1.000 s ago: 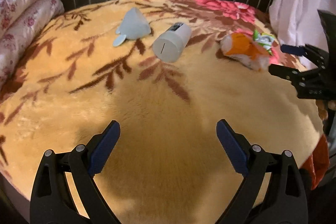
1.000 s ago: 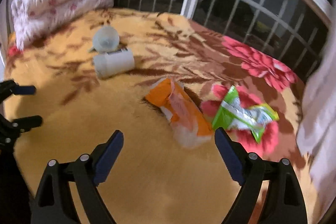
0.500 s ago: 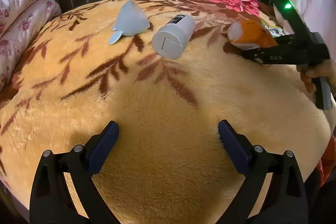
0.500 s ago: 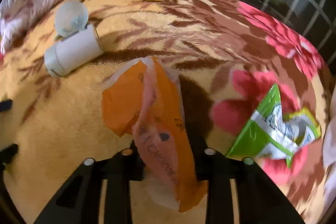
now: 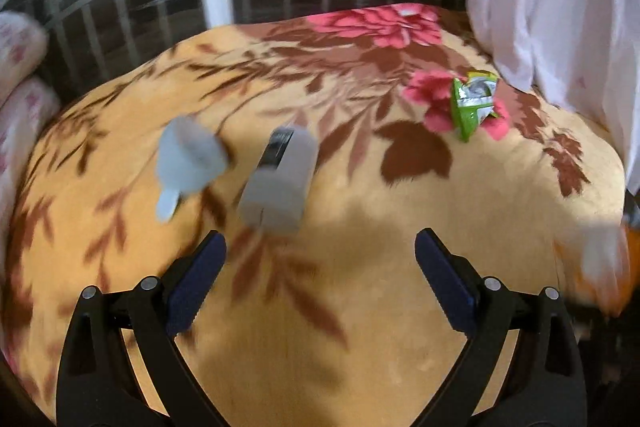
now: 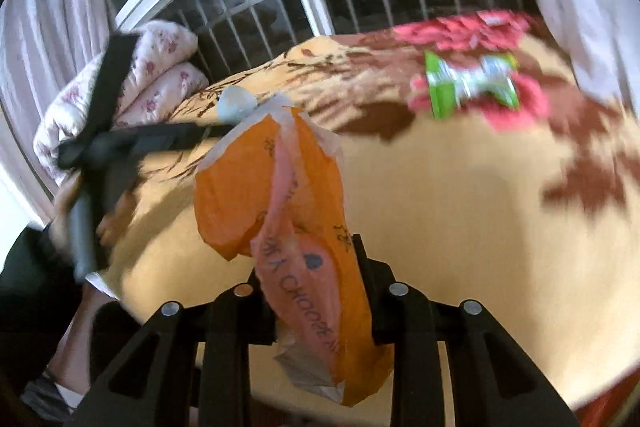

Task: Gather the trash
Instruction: 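Grasp the orange snack bag with the right tool while the left tool grasps the white cylinder, then carry the snack bag and cylinder down and release both into the orange bin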

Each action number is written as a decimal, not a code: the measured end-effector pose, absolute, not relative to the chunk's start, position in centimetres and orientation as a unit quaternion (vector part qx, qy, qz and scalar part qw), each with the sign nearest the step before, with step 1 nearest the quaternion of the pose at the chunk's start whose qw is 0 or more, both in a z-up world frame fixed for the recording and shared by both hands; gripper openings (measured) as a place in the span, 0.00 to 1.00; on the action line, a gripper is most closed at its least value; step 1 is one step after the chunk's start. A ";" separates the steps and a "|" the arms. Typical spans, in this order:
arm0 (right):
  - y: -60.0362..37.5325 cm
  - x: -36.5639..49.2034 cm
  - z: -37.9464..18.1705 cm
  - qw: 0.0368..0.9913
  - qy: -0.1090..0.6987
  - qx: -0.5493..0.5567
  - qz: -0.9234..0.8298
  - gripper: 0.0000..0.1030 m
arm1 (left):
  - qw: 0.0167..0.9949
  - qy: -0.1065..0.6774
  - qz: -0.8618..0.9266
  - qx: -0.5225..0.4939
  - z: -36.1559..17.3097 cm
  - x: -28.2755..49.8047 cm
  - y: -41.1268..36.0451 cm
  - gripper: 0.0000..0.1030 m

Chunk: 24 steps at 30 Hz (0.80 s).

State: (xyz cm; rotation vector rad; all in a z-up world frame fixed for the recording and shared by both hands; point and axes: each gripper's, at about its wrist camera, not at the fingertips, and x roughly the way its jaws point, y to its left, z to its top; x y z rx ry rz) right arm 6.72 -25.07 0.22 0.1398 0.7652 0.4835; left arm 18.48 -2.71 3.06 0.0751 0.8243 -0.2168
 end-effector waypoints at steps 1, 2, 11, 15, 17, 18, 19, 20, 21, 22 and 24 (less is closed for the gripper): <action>-25.4 5.9 -0.1 0.899 0.367 0.075 0.228 0.27 | 0.906 0.405 -0.119 0.039 2.9 19.6 -2.7 0.90; -25.6 5.6 -0.2 0.900 0.363 0.079 0.227 0.28 | 0.902 0.411 -0.126 0.041 2.6 20.6 -2.6 0.90; -26.8 4.5 -0.3 0.904 0.352 0.095 0.224 0.29 | 0.879 0.457 -0.116 0.062 0.0 26.4 -2.7 0.90; -26.7 4.8 -0.5 0.905 0.347 0.099 0.223 0.29 | 0.875 0.468 -0.097 0.077 -1.4 27.7 -3.0 0.87; -26.6 4.8 -0.6 0.906 0.347 0.098 0.222 0.29 | 0.870 0.478 -0.081 0.085 -2.5 28.3 -3.1 0.59; -26.5 4.8 -0.6 0.907 0.346 0.097 0.220 0.29 | 0.874 0.473 -0.075 0.085 -2.7 28.3 -3.1 0.58; -26.5 4.9 -0.6 0.907 0.346 0.098 0.221 0.29 | 0.879 0.464 -0.075 0.084 -2.6 28.1 -3.2 0.53; -26.5 4.9 -0.6 0.907 0.346 0.097 0.221 0.29 | 0.881 0.460 -0.074 0.085 -2.6 28.0 -3.3 0.48; -26.5 4.9 -0.6 0.908 0.345 0.096 0.219 0.29 | 0.882 0.458 -0.070 0.087 -2.5 27.9 -3.3 0.48; -26.5 4.8 -0.6 0.908 0.345 0.096 0.219 0.29 | 0.883 0.457 -0.063 0.085 -2.5 27.7 -3.4 0.48; -26.4 4.7 -0.6 0.908 0.345 0.091 0.218 0.29 | 0.885 0.454 -0.053 0.082 -2.3 27.4 -3.6 0.48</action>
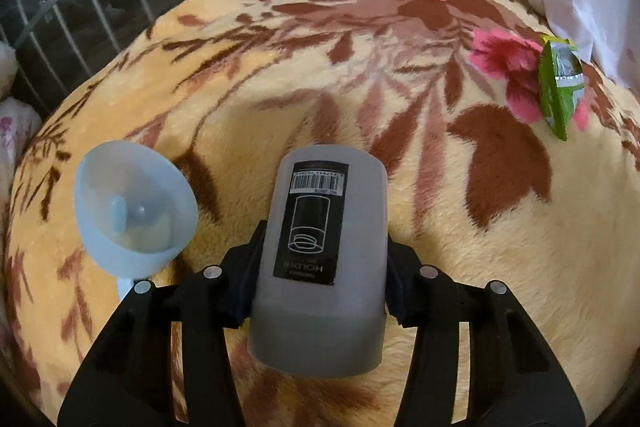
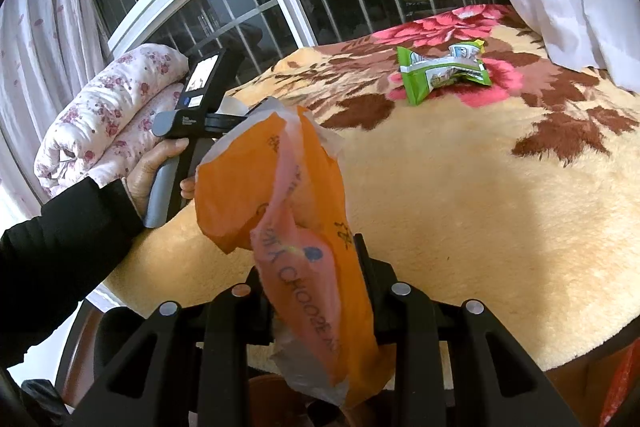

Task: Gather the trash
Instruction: 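Carry the snack bag and cylinder down and release both into the orange bin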

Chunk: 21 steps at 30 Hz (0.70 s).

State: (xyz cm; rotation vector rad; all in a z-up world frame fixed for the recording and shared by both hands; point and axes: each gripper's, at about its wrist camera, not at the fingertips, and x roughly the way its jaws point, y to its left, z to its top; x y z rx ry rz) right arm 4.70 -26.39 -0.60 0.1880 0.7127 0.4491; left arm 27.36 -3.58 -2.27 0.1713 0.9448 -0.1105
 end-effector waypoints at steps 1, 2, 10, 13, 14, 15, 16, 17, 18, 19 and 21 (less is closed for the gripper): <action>-26.3 4.6 -0.6 0.909 0.346 0.086 0.216 0.29 | 0.887 0.452 -0.050 0.079 -2.1 27.0 -3.7 0.48; -26.2 4.6 -0.6 0.909 0.346 0.085 0.215 0.29 | 0.888 0.450 -0.048 0.076 -1.9 26.6 -3.8 0.47; -26.2 3.6 0.3 0.905 0.351 0.102 0.216 0.29 | 0.901 0.428 -0.025 0.064 0.7 20.4 -5.7 0.47; -25.6 2.5 1.0 0.908 0.344 0.089 0.220 0.29 | 0.904 0.422 -0.021 0.058 1.5 17.2 -6.2 0.47; -25.4 2.0 1.2 0.909 0.343 0.086 0.222 0.29 | 0.905 0.420 -0.020 0.054 1.7 16.1 -6.3 0.48; -25.2 1.6 1.4 0.909 0.341 0.083 0.224 0.29 | 0.906 0.419 -0.021 0.049 1.9 15.0 -6.3 0.48; -25.0 1.1 1.7 0.910 0.339 0.079 0.227 0.29 | 0.907 0.418 -0.023 0.045 2.0 14.0 -6.4 0.48; -24.8 0.7 1.9 0.910 0.338 0.076 0.228 0.29 | 0.909 0.415 -0.022 0.042 2.2 12.8 -6.4 0.47; -24.6 0.2 2.0 0.910 0.337 0.073 0.230 0.29 | 0.909 0.413 -0.022 0.041 2.2 12.0 -6.4 0.47; -24.5 -0.3 2.2 0.910 0.336 0.071 0.231 0.29 | 0.911 0.410 -0.024 0.037 2.4 10.6 -6.4 0.48; -24.3 -1.1 2.4 0.911 0.334 0.067 0.233 0.29 | 0.913 0.406 -0.025 0.035 2.5 8.8 -6.4 0.47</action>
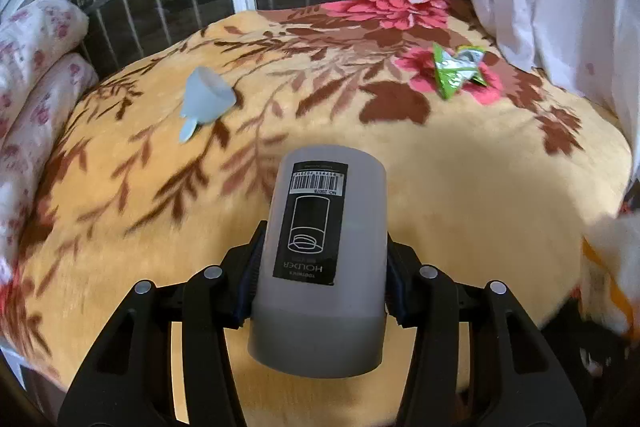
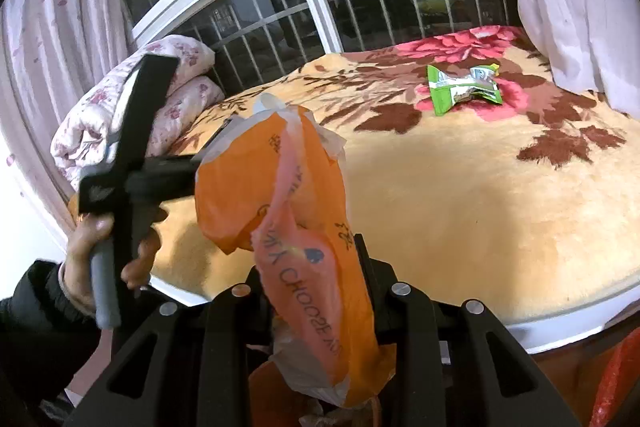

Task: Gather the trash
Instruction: 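Carry the snack bag and cylinder down and release both into the orange bin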

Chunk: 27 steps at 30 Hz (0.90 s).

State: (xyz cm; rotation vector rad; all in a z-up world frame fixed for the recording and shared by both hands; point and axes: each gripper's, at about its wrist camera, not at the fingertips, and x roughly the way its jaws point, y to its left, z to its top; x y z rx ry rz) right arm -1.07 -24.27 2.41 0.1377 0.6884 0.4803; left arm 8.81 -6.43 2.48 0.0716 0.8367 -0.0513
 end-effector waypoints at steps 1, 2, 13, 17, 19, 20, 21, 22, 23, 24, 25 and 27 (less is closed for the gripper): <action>-24.1 -1.5 2.5 0.910 0.335 0.064 0.235 0.29 | 0.913 0.405 -0.027 0.035 2.5 7.7 -6.4 0.48; -24.0 -2.0 2.5 0.910 0.335 0.062 0.236 0.29 | 0.913 0.404 -0.027 0.036 2.5 6.9 -6.4 0.48; -23.3 -7.5 0.0 0.882 0.382 0.032 0.273 0.29 | 0.905 0.420 -0.054 0.042 -0.5 -4.3 -6.8 0.48; -23.2 -9.0 -3.1 0.852 0.437 0.019 0.288 0.29 | 0.889 0.449 -0.080 0.052 -3.7 -7.7 -7.1 0.48; -23.2 -8.9 -4.7 0.836 0.469 0.016 0.283 0.29 | 0.878 0.467 -0.090 0.060 -5.5 -8.5 -7.3 0.48; -23.2 -8.7 -5.4 0.831 0.483 0.012 0.275 0.29 | 0.871 0.478 -0.094 0.063 -6.5 -8.8 -7.4 0.48; -23.2 -8.6 -5.9 0.828 0.491 0.008 0.270 0.29 | 0.865 0.489 -0.095 0.067 -7.4 -8.8 -7.4 0.48; -23.1 -8.2 -6.8 0.821 0.507 0.001 0.265 0.29 | 0.855 0.505 -0.096 0.070 -8.7 -8.6 -7.5 0.48; -22.9 -8.0 -7.5 0.816 0.516 -0.003 0.262 0.29 | 0.844 0.523 -0.094 0.072 -10.0 -8.2 -7.6 0.48; -22.6 -7.7 -8.2 0.809 0.527 -0.007 0.260 0.29 | 0.837 0.534 -0.093 0.072 -10.9 -7.8 -7.6 0.48; -22.3 -7.2 -9.2 0.799 0.543 -0.009 0.259 0.29 | 0.825 0.553 -0.092 0.072 -12.3 -7.1 -7.6 0.48; -21.8 -6.4 -11.1 0.782 0.567 -0.010 0.260 0.29 | 0.807 0.581 -0.078 0.079 -14.8 -5.8 -7.6 0.48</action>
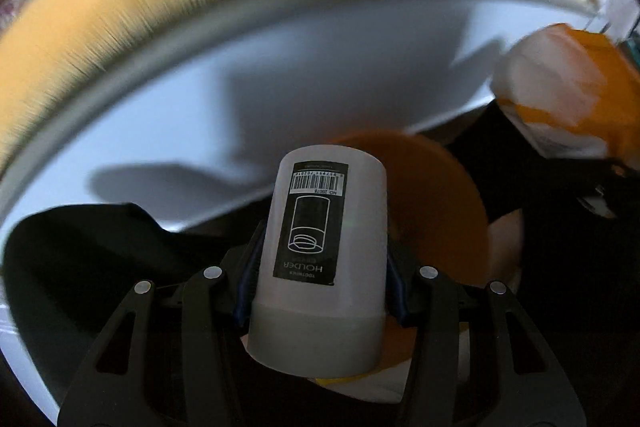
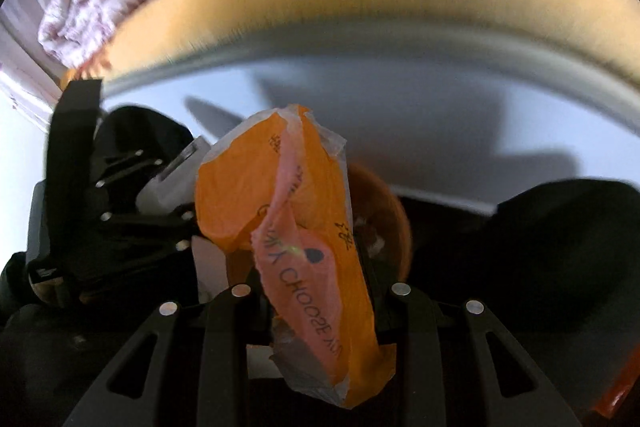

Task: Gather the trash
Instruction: 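Carry the snack bag and cylinder down and release both into the orange bin, then grasp the green snack packet with the right tool while the left tool grasps the light blue funnel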

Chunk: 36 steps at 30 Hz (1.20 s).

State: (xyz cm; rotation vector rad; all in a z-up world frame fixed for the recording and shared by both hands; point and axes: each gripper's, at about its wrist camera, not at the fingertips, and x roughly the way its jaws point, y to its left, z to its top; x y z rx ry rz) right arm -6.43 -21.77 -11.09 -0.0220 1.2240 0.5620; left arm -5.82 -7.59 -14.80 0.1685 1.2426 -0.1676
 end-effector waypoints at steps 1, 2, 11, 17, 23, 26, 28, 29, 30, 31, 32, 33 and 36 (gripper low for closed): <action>-21.4 -6.0 -12.2 0.773 0.579 -0.015 0.259 0.29 | 0.800 0.591 -0.075 0.078 -15.6 -5.3 -7.6 0.48; -21.1 -5.8 -13.0 0.769 0.586 -0.022 0.257 0.29 | 0.793 0.600 -0.072 0.077 -16.4 -4.9 -7.5 0.48; -20.1 -3.9 -17.1 0.735 0.632 -0.040 0.244 0.29 | 0.760 0.642 -0.075 0.067 -19.5 -3.5 -7.4 0.48; -18.8 -3.5 -17.7 0.730 0.638 -0.056 0.236 0.53 | 0.754 0.649 -0.073 0.071 -19.7 -3.2 -8.0 0.62; -18.8 -3.7 -16.9 0.745 0.625 -0.055 0.226 0.63 | 0.753 0.650 -0.067 0.079 -19.3 -3.4 -8.6 0.89; -19.4 -4.1 -16.3 0.751 0.619 -0.054 0.223 0.63 | 0.751 0.653 -0.065 0.074 -19.2 -3.6 -8.6 0.89; -19.5 -4.4 -16.0 0.755 0.615 -0.055 0.221 0.63 | 0.752 0.652 -0.067 0.071 -19.2 -3.7 -8.5 0.89; -19.4 -4.6 -16.0 0.756 0.614 -0.055 0.220 0.63 | 0.752 0.652 -0.066 0.069 -19.2 -3.8 -8.5 0.89; -19.4 -4.8 -15.8 0.758 0.612 -0.054 0.219 0.63 | 0.752 0.652 -0.066 0.068 -19.0 -4.1 -8.0 0.89; -19.4 -5.0 -15.6 0.760 0.609 -0.053 0.219 0.64 | 0.753 0.652 -0.065 0.066 -18.9 -4.3 -7.8 0.89; -19.4 -5.2 -15.3 0.764 0.605 -0.053 0.219 0.64 | 0.754 0.651 -0.065 0.064 -18.7 -4.5 -7.6 0.89; -19.7 -5.1 -15.1 0.765 0.602 -0.052 0.220 0.64 | 0.757 0.647 -0.064 0.060 -18.4 -4.7 -7.5 0.89; -19.9 -5.4 -13.6 0.777 0.587 -0.050 0.223 0.66 | 0.770 0.633 -0.065 0.049 -17.6 -4.9 -6.4 0.89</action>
